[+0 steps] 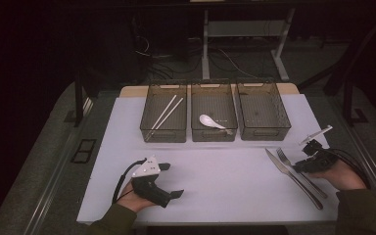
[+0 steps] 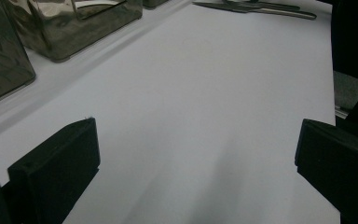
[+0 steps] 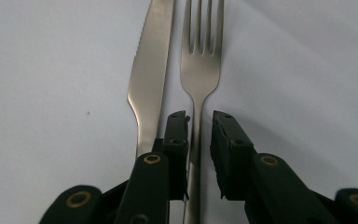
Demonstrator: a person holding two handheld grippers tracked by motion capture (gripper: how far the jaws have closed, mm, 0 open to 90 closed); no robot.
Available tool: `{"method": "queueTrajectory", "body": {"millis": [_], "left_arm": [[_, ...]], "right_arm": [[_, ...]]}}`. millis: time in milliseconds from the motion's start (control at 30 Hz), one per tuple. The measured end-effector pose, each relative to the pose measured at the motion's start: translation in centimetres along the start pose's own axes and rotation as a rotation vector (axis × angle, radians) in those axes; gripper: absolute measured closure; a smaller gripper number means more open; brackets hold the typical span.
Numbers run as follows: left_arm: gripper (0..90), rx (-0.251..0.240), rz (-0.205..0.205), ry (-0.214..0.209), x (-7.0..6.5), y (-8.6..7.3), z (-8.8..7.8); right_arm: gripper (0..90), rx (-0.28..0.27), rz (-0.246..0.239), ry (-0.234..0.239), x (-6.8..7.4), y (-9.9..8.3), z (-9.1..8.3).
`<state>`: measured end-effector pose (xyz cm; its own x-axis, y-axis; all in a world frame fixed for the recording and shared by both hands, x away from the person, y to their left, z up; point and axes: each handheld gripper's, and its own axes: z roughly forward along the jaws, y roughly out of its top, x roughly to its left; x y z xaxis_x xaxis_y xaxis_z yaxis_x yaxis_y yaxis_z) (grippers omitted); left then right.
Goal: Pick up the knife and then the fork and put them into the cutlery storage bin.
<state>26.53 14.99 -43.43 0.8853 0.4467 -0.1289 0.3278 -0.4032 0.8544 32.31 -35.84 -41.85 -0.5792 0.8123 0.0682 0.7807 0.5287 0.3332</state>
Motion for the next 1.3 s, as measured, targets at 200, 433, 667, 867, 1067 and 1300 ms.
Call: {"method": "queueTrajectory", "body": {"millis": [200,433,667,867,1067,1300], "left_arm": [[0.0,0.001,0.000,0.000,0.0,0.0,0.0],[0.0,0.002,0.002,-0.001,0.0,0.0,0.0],[0.0,0.004,0.003,-0.001,0.0,0.0,0.1],[0.0,0.004,0.003,-0.001,0.0,0.0,0.1],[0.0,0.005,0.004,0.000,0.0,0.0,0.1],[0.0,0.005,0.007,0.000,-0.1,0.0,0.1]], "right_arm": [[79.2,0.071,-0.009,-0.004,0.2,0.7,0.5],[80.8,0.111,-0.030,-0.022,0.4,1.2,0.7],[83.4,0.133,-0.042,-0.020,0.4,1.5,0.8],[84.7,0.130,-0.042,-0.022,0.3,1.5,0.8],[85.1,0.126,-0.043,-0.024,0.4,1.4,0.8],[85.2,0.109,-0.047,-0.023,0.3,1.3,0.5]]}}
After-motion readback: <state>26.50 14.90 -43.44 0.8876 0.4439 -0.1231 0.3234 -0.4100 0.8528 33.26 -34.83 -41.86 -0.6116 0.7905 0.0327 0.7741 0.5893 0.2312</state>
